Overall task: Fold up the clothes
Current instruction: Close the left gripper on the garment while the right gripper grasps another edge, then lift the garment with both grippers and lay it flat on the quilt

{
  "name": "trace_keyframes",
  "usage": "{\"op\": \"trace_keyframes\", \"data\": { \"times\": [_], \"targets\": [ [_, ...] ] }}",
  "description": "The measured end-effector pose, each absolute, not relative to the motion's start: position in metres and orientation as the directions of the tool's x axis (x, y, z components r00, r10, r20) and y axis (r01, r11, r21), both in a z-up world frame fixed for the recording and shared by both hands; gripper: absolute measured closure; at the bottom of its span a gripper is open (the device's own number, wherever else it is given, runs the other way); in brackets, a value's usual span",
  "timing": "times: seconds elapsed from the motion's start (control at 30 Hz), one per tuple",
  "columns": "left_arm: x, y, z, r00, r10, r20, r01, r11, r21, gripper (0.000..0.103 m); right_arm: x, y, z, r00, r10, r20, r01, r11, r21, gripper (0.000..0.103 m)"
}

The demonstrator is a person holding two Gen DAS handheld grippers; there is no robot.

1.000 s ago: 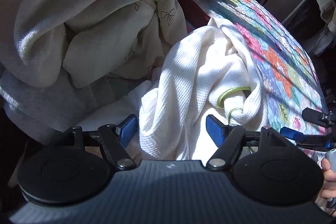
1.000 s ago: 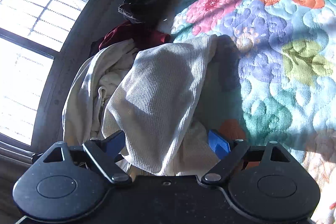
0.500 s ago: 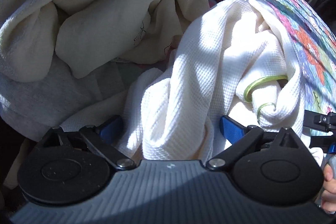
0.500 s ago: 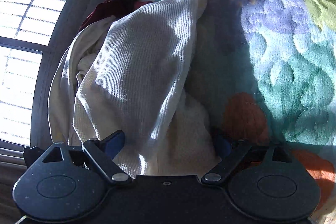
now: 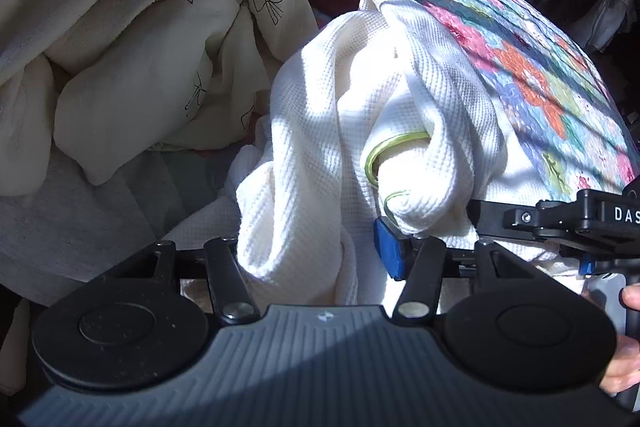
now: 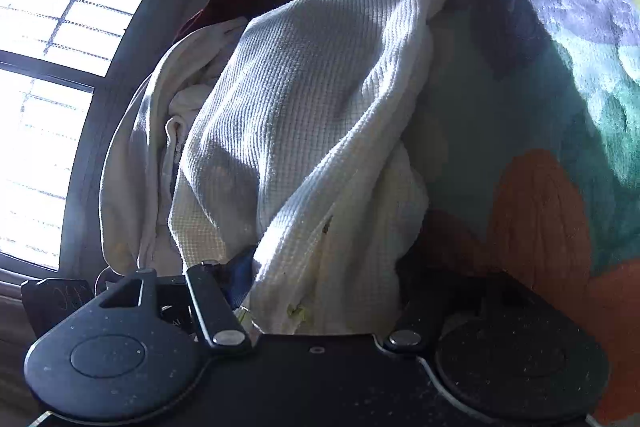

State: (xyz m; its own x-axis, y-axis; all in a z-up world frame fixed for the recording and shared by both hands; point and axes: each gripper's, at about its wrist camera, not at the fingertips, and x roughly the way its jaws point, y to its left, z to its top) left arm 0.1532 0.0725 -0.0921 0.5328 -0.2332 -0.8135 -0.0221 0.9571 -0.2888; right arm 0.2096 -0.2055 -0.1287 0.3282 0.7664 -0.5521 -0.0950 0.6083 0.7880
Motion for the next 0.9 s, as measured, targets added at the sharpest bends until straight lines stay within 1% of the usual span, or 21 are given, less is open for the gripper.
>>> {"op": "trace_keyframes", "data": {
  "times": [0.03, 0.1, 0.13, 0.17, 0.2, 0.23, 0.27, 0.33, 0.43, 0.47, 0.5, 0.53, 0.6, 0.67, 0.77, 0.83, 0.9],
  "targets": [
    [0.151, 0.072, -0.092, 0.533, -0.230, -0.814, -0.024, 0.958, -0.287, 0.052, 0.206, -0.201, -0.123, 0.337, 0.753, -0.565, -0.138, 0.633, 0.762, 0.039],
    [0.153, 0.075, -0.095, 0.527, -0.220, -0.821, -0.069, 0.952, -0.299, 0.049, 0.205, -0.199, -0.124, 0.345, 0.746, -0.570, -0.166, 0.646, 0.745, 0.038],
    [0.155, 0.077, -0.098, 0.523, -0.219, -0.824, -0.088, 0.947, -0.308, 0.045, 0.206, -0.198, -0.126, 0.347, 0.745, -0.569, -0.171, 0.647, 0.743, 0.035],
    [0.158, 0.078, -0.100, 0.519, -0.219, -0.826, -0.106, 0.943, -0.316, 0.041, 0.208, -0.198, -0.129, 0.344, 0.748, -0.567, -0.163, 0.643, 0.748, 0.029],
    [0.159, 0.080, -0.103, 0.517, -0.218, -0.827, -0.122, 0.938, -0.324, 0.040, 0.211, -0.200, -0.133, 0.333, 0.755, -0.565, -0.141, 0.632, 0.762, 0.025],
    [0.160, 0.081, -0.104, 0.519, -0.215, -0.827, -0.129, 0.937, -0.324, 0.039, 0.212, -0.202, -0.136, 0.322, 0.760, -0.565, -0.126, 0.625, 0.770, 0.025],
    [0.158, 0.079, -0.105, 0.529, -0.205, -0.823, -0.132, 0.939, -0.319, 0.039, 0.212, -0.203, -0.137, 0.305, 0.763, -0.570, -0.118, 0.624, 0.772, 0.025],
    [0.156, 0.067, -0.102, 0.550, -0.172, -0.817, -0.093, 0.960, -0.265, 0.041, 0.201, -0.204, -0.135, 0.312, 0.748, -0.586, -0.143, 0.646, 0.750, 0.025],
    [0.154, 0.049, -0.096, 0.565, -0.132, -0.814, -0.037, 0.982, -0.185, 0.050, 0.192, -0.203, -0.135, 0.349, 0.729, -0.588, -0.172, 0.667, 0.725, 0.026],
    [0.153, 0.046, -0.095, 0.571, -0.126, -0.811, -0.030, 0.984, -0.174, 0.053, 0.194, -0.203, -0.135, 0.358, 0.732, -0.579, -0.177, 0.662, 0.728, 0.029],
    [0.151, 0.045, -0.094, 0.576, -0.121, -0.808, -0.028, 0.986, -0.167, 0.055, 0.196, -0.203, -0.135, 0.364, 0.741, -0.565, -0.184, 0.651, 0.736, 0.037],
    [0.149, 0.044, -0.093, 0.581, -0.116, -0.806, -0.026, 0.987, -0.161, 0.056, 0.197, -0.201, -0.134, 0.362, 0.745, -0.560, -0.198, 0.648, 0.735, 0.041],
    [0.140, 0.036, -0.087, 0.603, -0.102, -0.791, -0.005, 0.991, -0.132, 0.056, 0.193, -0.197, -0.125, 0.359, 0.731, -0.580, -0.255, 0.675, 0.692, 0.051],
    [0.133, 0.031, -0.081, 0.618, -0.104, -0.779, 0.017, 0.993, -0.119, 0.060, 0.182, -0.193, -0.111, 0.372, 0.714, -0.594, -0.311, 0.698, 0.645, 0.053],
    [0.130, 0.025, -0.073, 0.626, -0.120, -0.770, 0.040, 0.992, -0.122, 0.060, 0.169, -0.195, -0.097, 0.385, 0.717, -0.581, -0.339, 0.695, 0.634, 0.054],
    [0.129, 0.023, -0.070, 0.622, -0.125, -0.773, 0.048, 0.991, -0.121, 0.060, 0.158, -0.209, -0.093, 0.391, 0.728, -0.563, -0.345, 0.684, 0.643, 0.056],
    [0.127, 0.024, -0.068, 0.614, -0.147, -0.775, 0.043, 0.987, -0.153, 0.060, 0.152, -0.211, -0.086, 0.393, 0.735, -0.553, -0.347, 0.676, 0.650, 0.061]
  ]
}}
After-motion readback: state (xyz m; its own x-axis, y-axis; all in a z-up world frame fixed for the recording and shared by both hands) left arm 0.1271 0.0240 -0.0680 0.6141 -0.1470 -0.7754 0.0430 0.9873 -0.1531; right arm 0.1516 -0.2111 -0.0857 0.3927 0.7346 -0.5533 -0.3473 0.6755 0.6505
